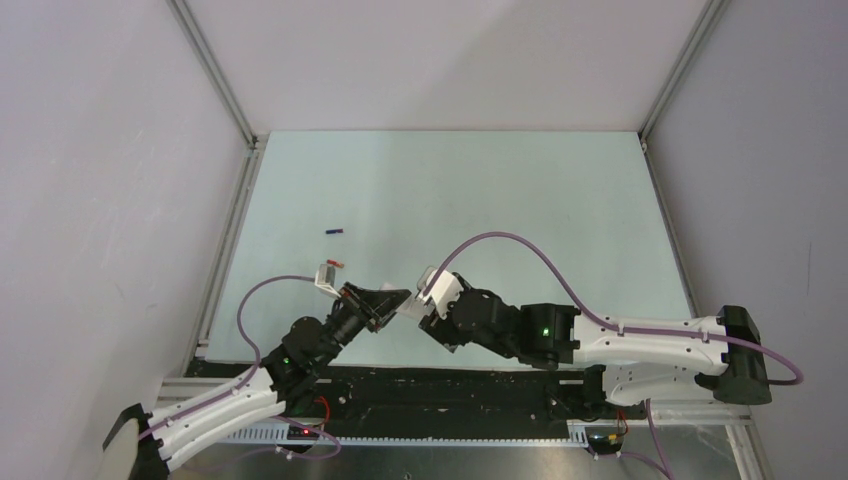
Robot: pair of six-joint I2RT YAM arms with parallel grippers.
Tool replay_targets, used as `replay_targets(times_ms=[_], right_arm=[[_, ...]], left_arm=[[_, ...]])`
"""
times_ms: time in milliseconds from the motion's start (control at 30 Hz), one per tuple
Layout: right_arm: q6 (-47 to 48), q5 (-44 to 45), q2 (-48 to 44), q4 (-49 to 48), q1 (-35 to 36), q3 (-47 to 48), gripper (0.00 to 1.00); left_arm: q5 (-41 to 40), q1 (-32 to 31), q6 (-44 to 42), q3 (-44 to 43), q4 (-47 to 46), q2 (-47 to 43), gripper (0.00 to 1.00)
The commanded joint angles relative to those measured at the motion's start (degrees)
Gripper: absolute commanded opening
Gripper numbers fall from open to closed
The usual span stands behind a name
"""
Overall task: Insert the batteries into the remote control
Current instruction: Remove the battery cover from the remote control.
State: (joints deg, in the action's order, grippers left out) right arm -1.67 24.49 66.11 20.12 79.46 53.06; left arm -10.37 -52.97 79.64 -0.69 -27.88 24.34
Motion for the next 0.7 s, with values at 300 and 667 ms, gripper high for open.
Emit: replay_targets(times_ms=[300, 667], right_arm=[[1.2, 0.3, -1.0, -2.0, 0.2, 2.5, 0.53], [0.8, -1.4, -0.9, -1.6, 0.3, 2.5, 0.41]], left_arm=[[0.0, -0.1, 0.4, 2.8, -1.8, 0.9, 0.0], [-0.2, -0.1, 0.5, 2.9, -1.7, 1.3, 0.0]])
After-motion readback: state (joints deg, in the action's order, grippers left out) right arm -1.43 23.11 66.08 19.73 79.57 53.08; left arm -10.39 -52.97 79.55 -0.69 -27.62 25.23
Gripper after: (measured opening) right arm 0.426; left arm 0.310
